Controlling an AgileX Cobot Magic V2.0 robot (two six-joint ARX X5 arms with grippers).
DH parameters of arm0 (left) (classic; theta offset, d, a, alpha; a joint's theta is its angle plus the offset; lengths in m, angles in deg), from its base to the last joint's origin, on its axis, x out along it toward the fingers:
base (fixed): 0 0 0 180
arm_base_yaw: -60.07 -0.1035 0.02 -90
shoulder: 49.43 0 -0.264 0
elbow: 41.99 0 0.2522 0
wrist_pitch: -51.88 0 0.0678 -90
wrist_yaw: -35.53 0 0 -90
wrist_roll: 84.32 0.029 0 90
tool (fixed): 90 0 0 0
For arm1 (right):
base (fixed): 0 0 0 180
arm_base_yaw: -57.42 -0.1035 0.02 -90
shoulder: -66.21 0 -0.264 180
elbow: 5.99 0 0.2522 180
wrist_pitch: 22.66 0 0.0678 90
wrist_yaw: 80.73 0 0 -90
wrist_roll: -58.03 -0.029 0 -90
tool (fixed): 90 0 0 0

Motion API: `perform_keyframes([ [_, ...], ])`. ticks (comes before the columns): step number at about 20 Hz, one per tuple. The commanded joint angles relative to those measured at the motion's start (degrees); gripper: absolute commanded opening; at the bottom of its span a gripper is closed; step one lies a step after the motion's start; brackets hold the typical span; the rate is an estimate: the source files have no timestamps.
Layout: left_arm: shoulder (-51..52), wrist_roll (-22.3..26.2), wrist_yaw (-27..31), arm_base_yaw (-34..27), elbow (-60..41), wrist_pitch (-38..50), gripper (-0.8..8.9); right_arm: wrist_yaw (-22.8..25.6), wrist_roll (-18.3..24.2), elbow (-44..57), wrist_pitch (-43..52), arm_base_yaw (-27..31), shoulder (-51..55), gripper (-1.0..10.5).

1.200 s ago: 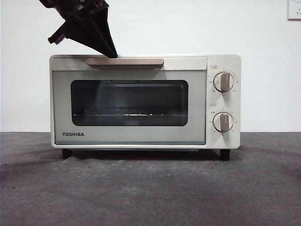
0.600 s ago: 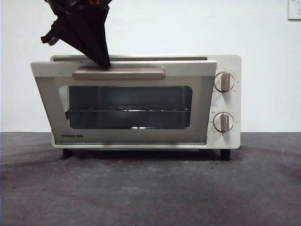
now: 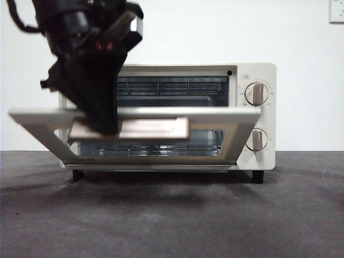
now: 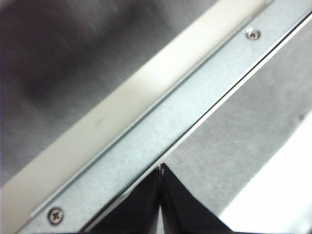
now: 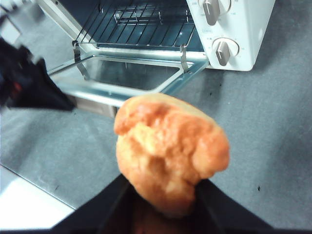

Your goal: The left arm flap open the oven, the right arm pick bread and place it into oven, the left arm flap close the oven

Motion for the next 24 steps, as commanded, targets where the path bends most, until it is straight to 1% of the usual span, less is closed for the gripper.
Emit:
perform_keyframes([
  [1, 1.20, -2.69, 2.14, 1.14, -3.67, 7.48, 0.08, 0.00, -0.59, -0.72, 0.57, -0.35, -0.15, 1.3],
  [4, 4.33, -5.99, 3.69, 2.78, -10.71, 14.78, 0.08, 0.28, -0.57, -0.72, 0.59, -0.35, -0.15, 1.3],
  [6, 6.16, -7.48, 3.93, 3.76, -14.58, 18.01, 0.08, 0.26, -0.57, -0.72, 0.61, -0.35, -0.15, 1.3],
  [9, 6.80, -7.87, 3.82, 5.05, -15.98, 16.72, 0.08, -0.02, -0.57, -0.72, 0.63, -0.37, -0.17, 1.3],
  [11, 8.31, -8.61, 3.63, 5.90, -15.96, 15.76, 0.08, -3.21, -0.61, -0.72, 1.60, -0.37, -0.44, 1.3],
  [13, 11.74, -9.01, 3.54, 6.60, -15.87, 14.84, 0.08, -6.49, -1.64, -0.72, 4.52, -0.37, -2.21, 1.3],
  [15, 16.57, -8.98, 3.67, 6.62, -15.85, 13.60, 0.08, -9.07, -2.73, -0.72, 8.61, -0.68, -5.46, 1.3],
  [18, 25.42, -9.16, 7.98, 6.60, -15.82, 10.38, 0.08, -10.47, -5.14, -0.72, 17.00, -3.30, -12.48, 1.3],
  [20, 31.08, -10.97, 10.21, 6.51, -15.80, 8.31, 0.08, -10.27, -6.32, -0.72, 24.33, -6.82, -17.90, 1.3],
  [22, 36.39, -12.28, 11.26, 6.23, -15.80, 6.16, 0.08, -9.73, -8.17, -0.72, 32.65, -10.67, -24.09, 1.3],
  [24, 41.13, -13.09, 13.31, 6.23, -15.80, 4.04, 0.08, -6.86, -11.08, -0.72, 40.24, -13.33, -30.10, 1.3],
])
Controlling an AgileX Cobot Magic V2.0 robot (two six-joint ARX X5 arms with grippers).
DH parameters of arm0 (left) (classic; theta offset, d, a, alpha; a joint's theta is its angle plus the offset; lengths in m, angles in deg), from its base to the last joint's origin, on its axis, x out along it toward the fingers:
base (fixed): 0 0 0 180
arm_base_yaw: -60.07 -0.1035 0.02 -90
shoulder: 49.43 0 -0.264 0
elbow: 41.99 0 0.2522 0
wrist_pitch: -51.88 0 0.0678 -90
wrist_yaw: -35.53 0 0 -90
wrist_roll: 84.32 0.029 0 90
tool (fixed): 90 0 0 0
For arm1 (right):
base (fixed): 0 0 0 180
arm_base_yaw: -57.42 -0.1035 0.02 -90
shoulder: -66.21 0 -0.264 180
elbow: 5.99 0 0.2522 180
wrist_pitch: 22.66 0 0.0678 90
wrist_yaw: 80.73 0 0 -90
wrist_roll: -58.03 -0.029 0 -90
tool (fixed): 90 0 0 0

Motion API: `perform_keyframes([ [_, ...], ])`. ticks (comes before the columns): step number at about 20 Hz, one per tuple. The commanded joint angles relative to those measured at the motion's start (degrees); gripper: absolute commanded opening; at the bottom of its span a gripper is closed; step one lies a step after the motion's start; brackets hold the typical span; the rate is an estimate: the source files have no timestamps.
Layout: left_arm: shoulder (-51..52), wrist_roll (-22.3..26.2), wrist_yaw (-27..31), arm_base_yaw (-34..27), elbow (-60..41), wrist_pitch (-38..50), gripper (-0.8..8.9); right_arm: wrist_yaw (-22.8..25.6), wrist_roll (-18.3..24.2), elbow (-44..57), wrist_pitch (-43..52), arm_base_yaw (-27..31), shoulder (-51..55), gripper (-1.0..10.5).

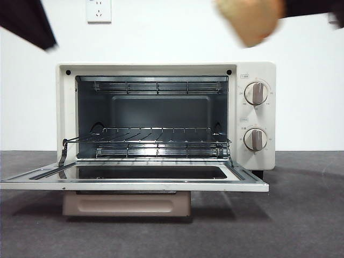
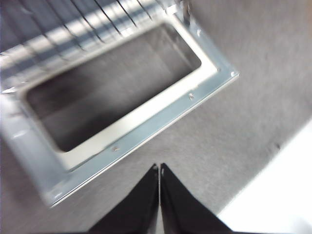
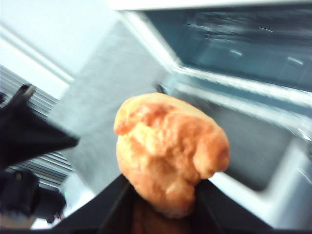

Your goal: The left arm flap open the oven, the right arm pick bread and place it into oven, the left arm flap close the oven

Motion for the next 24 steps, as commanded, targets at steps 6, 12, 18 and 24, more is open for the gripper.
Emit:
perform_keyframes([
  [6, 15.96, -2.93, 9.94, 0.22, 0.66, -8.79, 0.08, 5.46, -10.45, -0.79, 24.68, -3.85, -21.49, 1.3],
  [12, 25.51, -4.66, 15.17, 0.22, 0.70, -11.28, 0.08, 13.25, -13.11, -0.79, 33.88, -3.85, -31.52, 1.3],
  [18, 26.99, -4.81, 15.17, 0.24, 2.47, -12.72, 0.08, 24.37, -17.00, -0.79, 38.16, -3.80, -34.34, 1.3],
  [24, 26.99, -4.85, 15.08, 0.24, 2.60, -13.81, 0.08, 30.36, -19.15, -0.85, 41.94, -3.08, -35.58, 1.3],
])
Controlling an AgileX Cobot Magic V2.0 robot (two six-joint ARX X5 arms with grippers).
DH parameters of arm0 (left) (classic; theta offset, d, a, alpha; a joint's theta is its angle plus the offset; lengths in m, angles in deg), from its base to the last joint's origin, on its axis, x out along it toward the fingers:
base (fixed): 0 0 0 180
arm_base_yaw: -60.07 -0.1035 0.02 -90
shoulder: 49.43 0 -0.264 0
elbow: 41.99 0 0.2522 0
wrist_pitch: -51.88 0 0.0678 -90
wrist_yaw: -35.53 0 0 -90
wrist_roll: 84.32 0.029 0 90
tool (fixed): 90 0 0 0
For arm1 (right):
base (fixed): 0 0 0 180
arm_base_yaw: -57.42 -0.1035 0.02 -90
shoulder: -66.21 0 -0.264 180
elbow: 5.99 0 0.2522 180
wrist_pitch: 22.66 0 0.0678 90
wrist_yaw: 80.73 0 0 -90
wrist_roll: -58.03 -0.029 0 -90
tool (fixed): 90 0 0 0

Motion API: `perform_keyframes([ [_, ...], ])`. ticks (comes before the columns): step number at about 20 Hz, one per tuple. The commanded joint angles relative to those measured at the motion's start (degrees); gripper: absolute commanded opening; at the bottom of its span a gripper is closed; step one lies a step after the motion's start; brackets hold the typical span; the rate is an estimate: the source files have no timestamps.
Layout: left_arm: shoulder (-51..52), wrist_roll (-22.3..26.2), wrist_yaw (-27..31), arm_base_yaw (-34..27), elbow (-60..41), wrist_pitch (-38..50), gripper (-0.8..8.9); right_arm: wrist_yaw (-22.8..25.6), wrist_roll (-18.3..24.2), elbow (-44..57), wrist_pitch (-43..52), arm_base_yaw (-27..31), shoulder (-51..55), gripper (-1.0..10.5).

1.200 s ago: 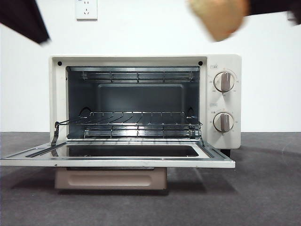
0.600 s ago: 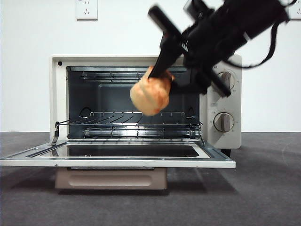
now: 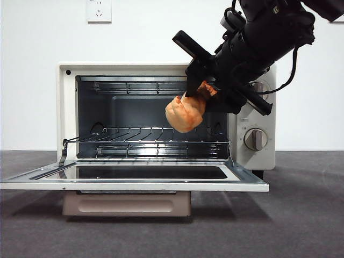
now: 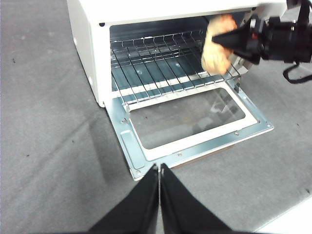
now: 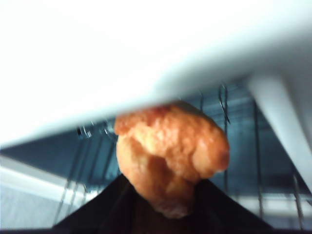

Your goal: The left arm flap open the oven, the right arm pick bread and place it into oven, the left arm flap close the oven

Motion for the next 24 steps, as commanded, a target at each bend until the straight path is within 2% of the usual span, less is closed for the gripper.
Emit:
perform_keyframes([
  [1, -0.07, -0.33, 0.20, 0.39, 1.05, -0.66, 0.08, 0.83, -2.19, -0.94, 1.51, 0.07, -1.77, 1.3],
  [3, -0.07, -0.28, 0.20, 0.39, 1.05, -1.46, 0.08, 1.07, -3.87, -1.11, 1.49, 0.17, -2.56, 1.3],
  [10, -0.07, -0.28, 0.24, 0.39, 1.03, -1.77, 0.08, 1.33, -3.82, -1.14, 1.92, 0.28, -4.02, 1.3],
  [11, -0.07, -0.28, 0.24, 0.39, 1.03, -1.79, 0.08, 1.36, -3.82, -1.14, 1.92, 0.26, -4.02, 1.6],
  [14, -0.07, -0.28, 0.22, 0.39, 1.03, -1.86, 0.08, 1.31, -3.82, -1.14, 1.84, 0.26, -4.02, 3.9],
  [16, -0.07, -0.28, 0.22, 0.39, 1.03, -1.88, 0.08, 0.74, -3.82, -1.14, 1.86, 0.20, -4.02, 4.5],
  [22, -0.07, -0.31, 0.72, 0.39, 1.03, -1.44, 0.08, -8.59, -3.34, -1.14, 1.40, 0.04, -2.56, 4.5],
  [24, -0.52, -1.84, 0.74, 0.37, 1.03, -1.73, 0.08, -11.63, -3.32, -1.14, -0.77, -0.83, -0.42, 4.5],
])
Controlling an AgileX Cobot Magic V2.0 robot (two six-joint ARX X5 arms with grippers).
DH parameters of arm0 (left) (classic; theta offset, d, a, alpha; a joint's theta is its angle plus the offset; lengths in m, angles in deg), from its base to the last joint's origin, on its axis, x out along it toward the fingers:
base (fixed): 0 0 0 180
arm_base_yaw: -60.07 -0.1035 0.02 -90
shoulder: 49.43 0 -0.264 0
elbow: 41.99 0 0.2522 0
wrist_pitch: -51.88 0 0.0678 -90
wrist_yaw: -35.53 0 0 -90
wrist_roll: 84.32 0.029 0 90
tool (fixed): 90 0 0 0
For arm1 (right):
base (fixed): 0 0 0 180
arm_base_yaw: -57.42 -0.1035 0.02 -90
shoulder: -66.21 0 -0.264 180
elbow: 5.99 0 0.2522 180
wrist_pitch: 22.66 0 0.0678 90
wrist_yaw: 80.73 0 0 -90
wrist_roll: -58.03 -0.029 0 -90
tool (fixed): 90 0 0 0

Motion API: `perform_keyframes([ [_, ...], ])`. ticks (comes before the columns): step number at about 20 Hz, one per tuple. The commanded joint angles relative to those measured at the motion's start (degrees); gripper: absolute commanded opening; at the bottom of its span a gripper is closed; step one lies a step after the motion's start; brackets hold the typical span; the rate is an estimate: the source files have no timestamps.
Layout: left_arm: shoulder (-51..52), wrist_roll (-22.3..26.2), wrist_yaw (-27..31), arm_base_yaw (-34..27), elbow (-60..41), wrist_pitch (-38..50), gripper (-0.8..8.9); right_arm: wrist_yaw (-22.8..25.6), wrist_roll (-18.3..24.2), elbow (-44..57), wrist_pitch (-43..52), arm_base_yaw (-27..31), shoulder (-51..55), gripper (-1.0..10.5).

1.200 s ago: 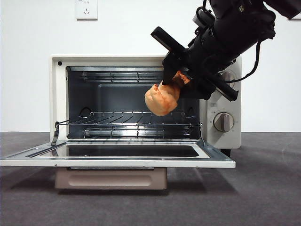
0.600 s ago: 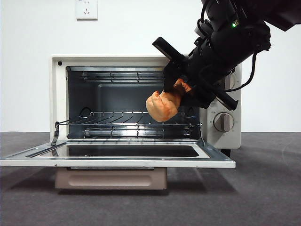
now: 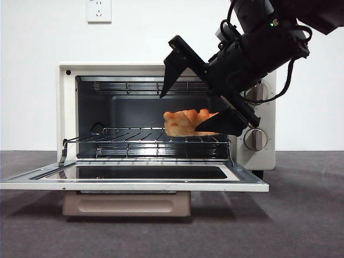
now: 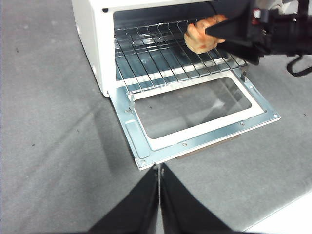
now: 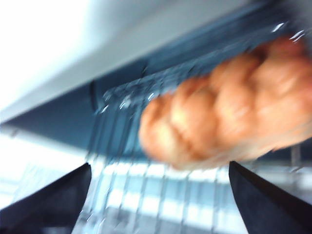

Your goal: The left arm flap open the oven, the right arm pick bread and place it into oven, the left arm flap close the oven

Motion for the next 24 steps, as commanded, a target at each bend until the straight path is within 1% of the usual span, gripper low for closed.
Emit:
perform_keyframes([
  [1, -1.11, -2.67, 0.35, 0.39, 0.98, 0.04, 0.08, -2.47, 0.02, -1.03, -2.82, -1.66, 2.89, 4.5],
  [2, -1.95, -3.58, 0.28, 0.39, 0.98, -0.68, 0.08, -3.65, 0.48, -1.03, -5.05, -2.23, 4.46, 4.5],
  [4, -4.66, -4.76, -0.35, 0.37, 0.98, -2.75, 0.08, -5.29, 3.26, -1.03, -10.93, -3.67, 8.72, 4.5],
  [6, -8.11, -4.76, -1.53, 0.37, 0.98, -3.65, 0.07, -6.51, 6.91, -1.03, -17.73, -5.03, 14.12, 4.5],
  [7, -10.32, -4.72, -1.64, 0.37, 0.98, -3.43, 0.07, -6.64, 9.40, -1.03, -21.42, -5.53, 17.25, 4.5],
  [9, -14.71, -3.15, -1.64, 0.07, 0.98, -2.12, 0.07, -6.67, 14.03, -1.03, -28.35, -5.75, 23.58, 4.5],
  [10, -16.76, -2.45, -1.95, -0.55, 0.98, -1.03, 0.07, -6.64, 15.69, -1.03, -31.54, -5.73, 26.49, 4.5],
  [12, -21.38, -0.20, -6.99, -3.13, 0.98, 1.84, 0.07, -6.58, 18.91, -1.03, -38.40, -5.31, 33.35, 4.5],
  [14, -26.45, 2.16, -14.82, -7.52, 0.96, 4.59, 0.07, -6.45, 21.16, -1.03, -45.03, -4.81, 40.39, 4.5],
  [16, -31.26, 3.72, -19.12, -12.83, 0.96, 6.62, 0.07, -6.43, 22.53, -1.03, -50.93, -4.63, 46.97, 4.5],
  [18, -35.01, 3.87, -23.78, -18.95, 0.48, 9.64, 0.07, -6.43, 22.69, -1.03, -55.91, -4.61, 52.89, 4.5],
  [21, -37.66, 2.75, -34.95, -28.02, -3.48, 17.27, 0.07, -6.36, 23.10, -1.62, -63.49, -4.61, 61.00, 4.5],
  [22, -38.03, 1.66, -36.89, -30.18, -5.73, 19.56, 0.07, -6.08, 23.45, -2.38, -66.31, -4.61, 62.90, 4.5],
  [24, -38.05, 0.63, -37.22, -33.24, -10.73, 23.28, 0.07, -3.21, 24.59, -4.72, -72.13, -4.61, 65.35, 4.5],
])
